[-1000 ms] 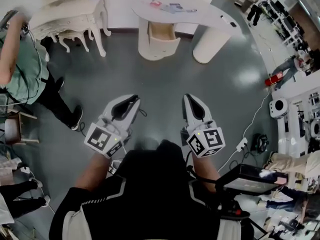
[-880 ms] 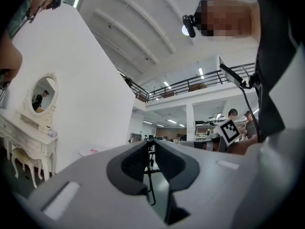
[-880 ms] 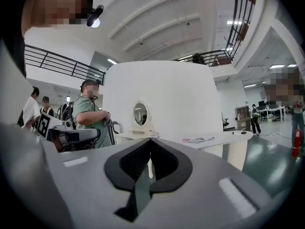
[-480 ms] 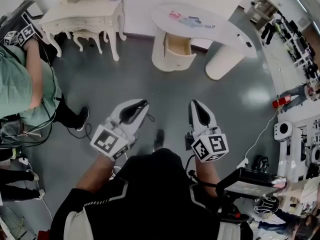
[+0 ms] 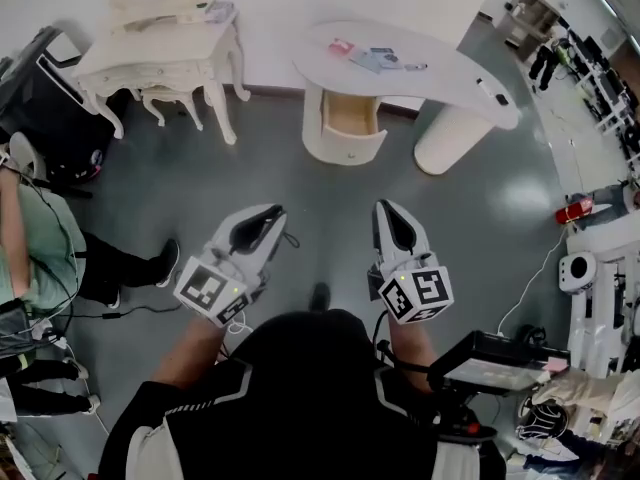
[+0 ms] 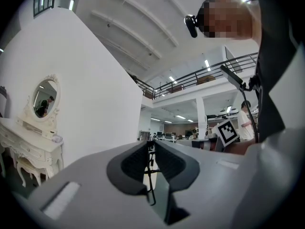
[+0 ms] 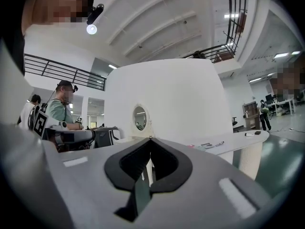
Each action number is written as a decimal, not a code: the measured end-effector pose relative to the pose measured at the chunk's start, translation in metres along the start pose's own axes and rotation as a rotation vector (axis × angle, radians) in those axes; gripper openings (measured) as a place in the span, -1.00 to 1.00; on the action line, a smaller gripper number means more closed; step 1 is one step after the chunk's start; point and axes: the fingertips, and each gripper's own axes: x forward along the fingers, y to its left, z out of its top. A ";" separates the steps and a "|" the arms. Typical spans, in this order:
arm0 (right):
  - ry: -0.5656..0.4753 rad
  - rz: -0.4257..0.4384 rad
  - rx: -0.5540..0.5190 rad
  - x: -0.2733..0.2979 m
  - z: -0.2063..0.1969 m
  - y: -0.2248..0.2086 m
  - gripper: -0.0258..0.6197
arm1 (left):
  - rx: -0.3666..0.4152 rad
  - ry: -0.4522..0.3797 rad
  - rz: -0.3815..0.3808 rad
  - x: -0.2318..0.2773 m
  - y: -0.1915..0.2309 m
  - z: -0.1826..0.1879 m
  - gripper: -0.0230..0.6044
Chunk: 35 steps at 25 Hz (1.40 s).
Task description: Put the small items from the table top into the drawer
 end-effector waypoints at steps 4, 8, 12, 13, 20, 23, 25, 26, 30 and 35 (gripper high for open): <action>-0.002 -0.002 0.009 0.020 0.007 -0.036 -0.91 | 0.003 0.010 0.011 0.036 0.014 0.004 -0.80; -0.007 -0.001 0.024 0.039 0.011 -0.073 -0.91 | 0.007 0.016 0.019 0.076 0.028 0.003 -0.80; -0.009 0.011 0.037 0.053 0.010 -0.104 -0.91 | 0.013 0.034 0.019 0.112 0.031 -0.002 -0.80; -0.003 0.013 0.038 0.056 0.009 -0.112 -0.91 | 0.011 0.037 0.021 0.119 0.032 -0.003 -0.80; -0.014 0.066 0.072 0.080 0.008 -0.151 -0.91 | 0.021 0.085 0.048 0.164 0.042 -0.014 -0.80; -0.027 0.070 0.086 0.090 0.011 -0.162 -0.91 | 0.019 0.112 0.040 0.176 0.039 -0.017 -0.80; -0.038 0.073 0.094 0.093 0.015 -0.164 -0.91 | 0.034 0.123 0.019 0.182 0.035 -0.015 -0.80; -0.039 0.074 0.091 0.095 0.016 -0.165 -0.91 | 0.037 0.125 0.015 0.185 0.036 -0.014 -0.80; -0.009 0.069 0.090 0.110 0.010 -0.173 -0.91 | 0.027 0.128 0.012 0.200 0.047 -0.015 -0.80; 0.008 0.061 0.073 0.133 0.006 -0.177 -0.91 | 0.021 0.116 -0.009 0.217 0.070 -0.020 -0.80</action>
